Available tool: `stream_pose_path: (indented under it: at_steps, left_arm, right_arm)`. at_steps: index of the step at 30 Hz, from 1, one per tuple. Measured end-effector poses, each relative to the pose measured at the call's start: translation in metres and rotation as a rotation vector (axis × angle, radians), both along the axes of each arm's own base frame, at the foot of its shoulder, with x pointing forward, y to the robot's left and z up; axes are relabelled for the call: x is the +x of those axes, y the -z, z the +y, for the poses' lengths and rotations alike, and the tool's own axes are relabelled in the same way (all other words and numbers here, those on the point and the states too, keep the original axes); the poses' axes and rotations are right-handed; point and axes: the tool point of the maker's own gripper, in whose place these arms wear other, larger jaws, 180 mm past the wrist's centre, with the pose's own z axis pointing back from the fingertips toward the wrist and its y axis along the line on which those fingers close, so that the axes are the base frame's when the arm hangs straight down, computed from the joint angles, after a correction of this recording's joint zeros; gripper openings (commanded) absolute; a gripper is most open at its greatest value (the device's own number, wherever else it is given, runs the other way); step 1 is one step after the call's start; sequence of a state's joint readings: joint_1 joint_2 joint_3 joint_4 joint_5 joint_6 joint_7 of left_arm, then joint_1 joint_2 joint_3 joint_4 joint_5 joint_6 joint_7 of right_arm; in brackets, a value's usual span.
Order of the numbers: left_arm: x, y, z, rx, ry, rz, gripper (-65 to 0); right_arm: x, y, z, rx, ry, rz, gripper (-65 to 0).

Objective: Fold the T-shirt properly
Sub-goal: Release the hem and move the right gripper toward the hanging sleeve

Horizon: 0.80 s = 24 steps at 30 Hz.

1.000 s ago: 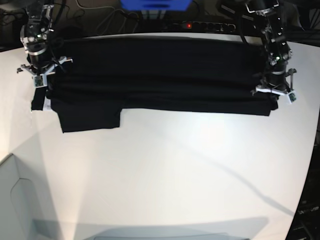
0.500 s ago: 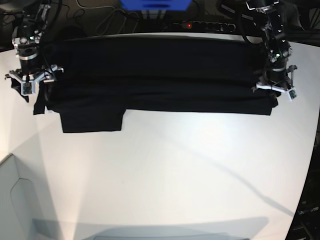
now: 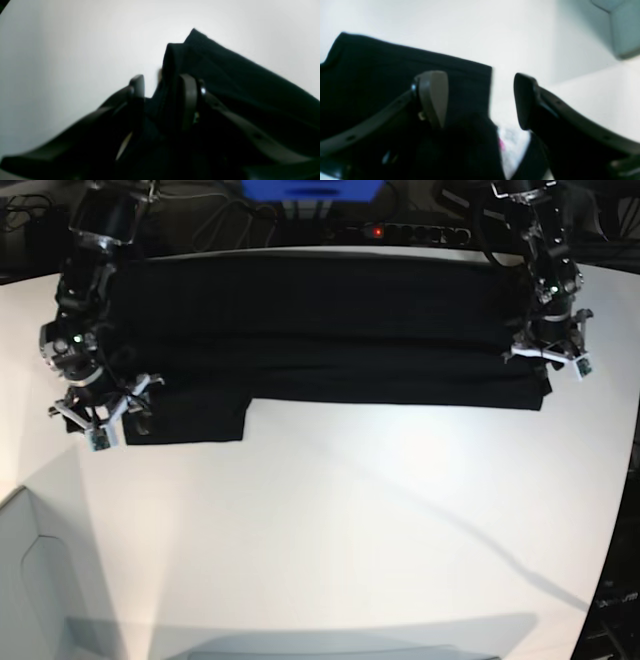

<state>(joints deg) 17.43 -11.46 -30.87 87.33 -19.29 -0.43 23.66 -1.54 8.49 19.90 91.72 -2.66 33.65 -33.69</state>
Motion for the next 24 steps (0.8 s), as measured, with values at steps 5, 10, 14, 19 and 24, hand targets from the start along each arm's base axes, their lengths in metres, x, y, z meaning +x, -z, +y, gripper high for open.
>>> stream_pose_path:
  at_steps: [5, 10, 14, 19, 24]
  left_arm:
    - [0.0, 0.0, 0.0, 0.001, -0.001, 0.0, -43.3]
    - [-0.001, 0.0, 0.0, 0.003, -0.001, 0.002, -43.3]
    - [-0.001, 0.0, 0.0, 0.003, -0.001, 0.002, -43.3]
    - [-0.001, 0.0, 0.0, 0.003, -0.001, 0.002, -43.3]
    - [-0.001, 0.001, 0.0, 0.002, -0.001, 0.003, -43.3]
  right_arm:
    - [0.015, 0.028, -0.008, -0.02, 0.016, 0.089, -22.1]
    - [0.021, 0.05, -0.005, 0.051, 0.028, 0.116, -22.2]
    - [0.023, 0.054, -0.002, 0.088, 0.029, 0.102, -28.5]
    - [0.022, 0.056, 0.01, 0.119, -0.015, 0.107, -56.0]
    - [0.022, 0.056, 0.013, 0.121, -0.025, 0.105, -65.0]
